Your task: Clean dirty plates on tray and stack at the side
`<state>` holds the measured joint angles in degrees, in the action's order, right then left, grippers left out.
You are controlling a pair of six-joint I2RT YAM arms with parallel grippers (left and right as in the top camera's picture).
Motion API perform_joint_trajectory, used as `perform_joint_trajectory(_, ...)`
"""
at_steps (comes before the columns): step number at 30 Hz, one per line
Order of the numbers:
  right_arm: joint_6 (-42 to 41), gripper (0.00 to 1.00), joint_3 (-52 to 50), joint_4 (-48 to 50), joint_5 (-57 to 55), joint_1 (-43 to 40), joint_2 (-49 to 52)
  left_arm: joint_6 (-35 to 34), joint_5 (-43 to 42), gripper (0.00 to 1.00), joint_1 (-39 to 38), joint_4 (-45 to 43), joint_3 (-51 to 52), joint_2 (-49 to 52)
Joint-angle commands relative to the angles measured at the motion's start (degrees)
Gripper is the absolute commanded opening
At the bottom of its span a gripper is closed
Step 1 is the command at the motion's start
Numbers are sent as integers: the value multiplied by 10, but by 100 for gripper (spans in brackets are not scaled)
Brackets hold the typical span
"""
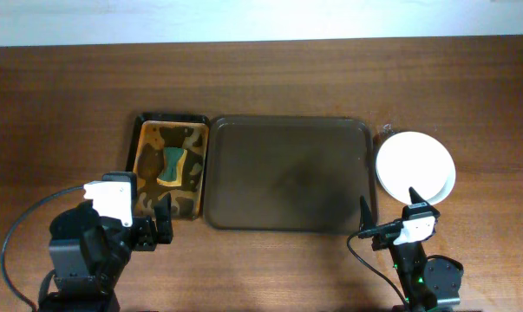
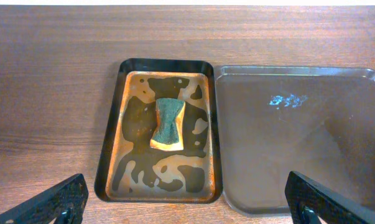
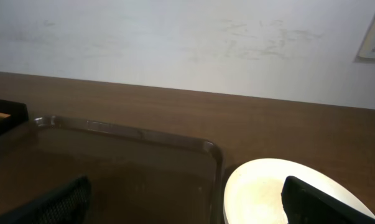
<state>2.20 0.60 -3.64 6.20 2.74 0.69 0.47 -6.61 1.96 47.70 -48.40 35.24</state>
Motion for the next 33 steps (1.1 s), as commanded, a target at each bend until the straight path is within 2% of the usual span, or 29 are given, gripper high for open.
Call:
perform_joint_trajectory(1,4,98,-3,-4,-7,3,-5,12,7,100,1,5,2,-4)
perform_joint_trajectory(3,4,98,-3,-4,-7,3,-5,13,15,100,-1,5,20,-31)
perform_joint_trajectory(6,4,98,-3,-4,-7,3,-5,14,16,100,-11,-84,128,-126)
perform_joint_trajectory(7,4,98,-3,-4,-7,3,-5,12,15,100,-16,-169,215,-196)
perform_joint_trajectory(8,4,98,-3,-4,-7,3,-5,10,15,100,-18,-207,253,-226)
perform_joint_trajectory(12,4,98,-3,-4,-7,3,-5,4,15,100,-19,-376,375,-305)
perform_joint_trajectory(16,4,98,-3,-4,-7,3,-5,4,57,100,-41,-547,479,-349)
perform_joint_trajectory(19,4,98,-3,-4,-7,3,-5,4,88,100,-46,-512,479,-350)
perform_joint_trajectory(22,4,99,-3,-4,-7,3,-5,4,81,100,-46,-429,479,-350)
perform_joint_trajectory(33,4,99,-3,-4,-7,3,-5,4,75,100,-46,-429,479,-349)
